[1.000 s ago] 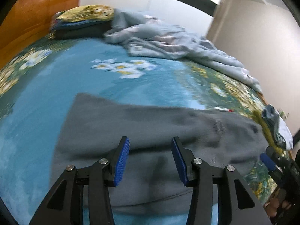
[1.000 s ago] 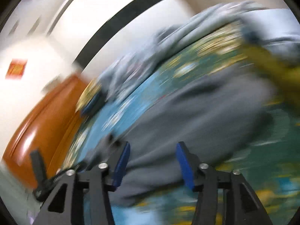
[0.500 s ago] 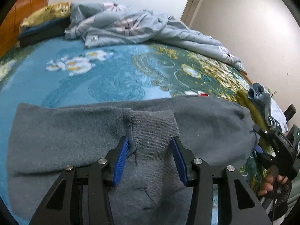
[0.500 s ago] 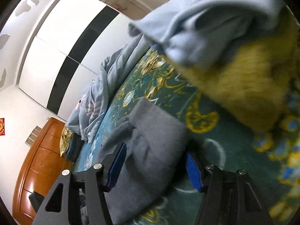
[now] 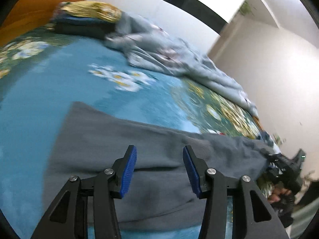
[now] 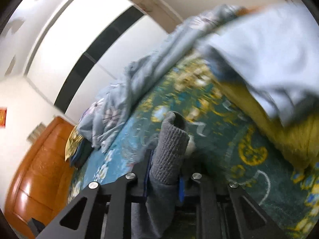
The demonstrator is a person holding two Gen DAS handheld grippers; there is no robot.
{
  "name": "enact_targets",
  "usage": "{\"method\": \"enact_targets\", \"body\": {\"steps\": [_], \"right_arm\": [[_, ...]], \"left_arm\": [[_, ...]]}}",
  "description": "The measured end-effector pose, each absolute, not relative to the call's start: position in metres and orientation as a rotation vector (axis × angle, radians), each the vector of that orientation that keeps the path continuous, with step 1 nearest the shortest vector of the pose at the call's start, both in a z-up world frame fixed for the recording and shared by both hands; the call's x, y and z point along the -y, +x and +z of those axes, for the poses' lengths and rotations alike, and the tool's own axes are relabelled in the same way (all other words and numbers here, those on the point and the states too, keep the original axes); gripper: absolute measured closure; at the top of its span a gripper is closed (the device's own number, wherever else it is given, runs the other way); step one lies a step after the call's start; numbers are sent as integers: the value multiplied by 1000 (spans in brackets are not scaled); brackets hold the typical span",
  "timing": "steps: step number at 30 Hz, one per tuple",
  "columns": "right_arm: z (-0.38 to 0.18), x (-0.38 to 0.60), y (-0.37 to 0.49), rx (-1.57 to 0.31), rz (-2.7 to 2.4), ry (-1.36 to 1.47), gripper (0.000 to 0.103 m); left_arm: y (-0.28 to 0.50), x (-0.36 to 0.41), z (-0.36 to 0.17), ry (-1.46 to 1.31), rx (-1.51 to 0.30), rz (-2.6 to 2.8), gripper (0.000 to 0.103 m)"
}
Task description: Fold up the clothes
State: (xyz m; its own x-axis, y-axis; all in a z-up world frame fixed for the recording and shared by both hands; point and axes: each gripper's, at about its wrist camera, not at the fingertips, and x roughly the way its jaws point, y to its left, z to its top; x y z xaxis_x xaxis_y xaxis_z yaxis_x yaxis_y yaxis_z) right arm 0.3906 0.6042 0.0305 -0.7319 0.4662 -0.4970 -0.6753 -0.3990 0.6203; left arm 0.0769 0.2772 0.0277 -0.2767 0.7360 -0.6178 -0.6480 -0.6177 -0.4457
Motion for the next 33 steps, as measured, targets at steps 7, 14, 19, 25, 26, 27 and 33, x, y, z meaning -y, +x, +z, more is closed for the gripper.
{"method": "enact_targets", "body": {"steps": [7,14,19,25,26,27,33], "right_arm": [[128,-518,305,-711,2412,-407,81],[152,-407,189,-503,2702,-572,81],[106,-340,123,-408,2801,-811,82],[39,-297,99,-357,2789,-1079,82],[34,-294,101,-344,2785,-1094,82],[28,-289,105,-316,2784,-1118,79],[14,-278,116,-246,2777,-1168,70]], "left_arm": [[36,-203,22,-1082,294,2079,53],[8,-149,10,-1121,419,2115,53],[-4,-125,-1,-1156,442,2133,53],[-7,-117,-10,-1182,452,2085,53],[-7,-119,-12,-1187,466,2057,53],[-7,-122,-13,-1190,477,2033,53],[-1,-138,-16,-1205,502,1899,53]]}}
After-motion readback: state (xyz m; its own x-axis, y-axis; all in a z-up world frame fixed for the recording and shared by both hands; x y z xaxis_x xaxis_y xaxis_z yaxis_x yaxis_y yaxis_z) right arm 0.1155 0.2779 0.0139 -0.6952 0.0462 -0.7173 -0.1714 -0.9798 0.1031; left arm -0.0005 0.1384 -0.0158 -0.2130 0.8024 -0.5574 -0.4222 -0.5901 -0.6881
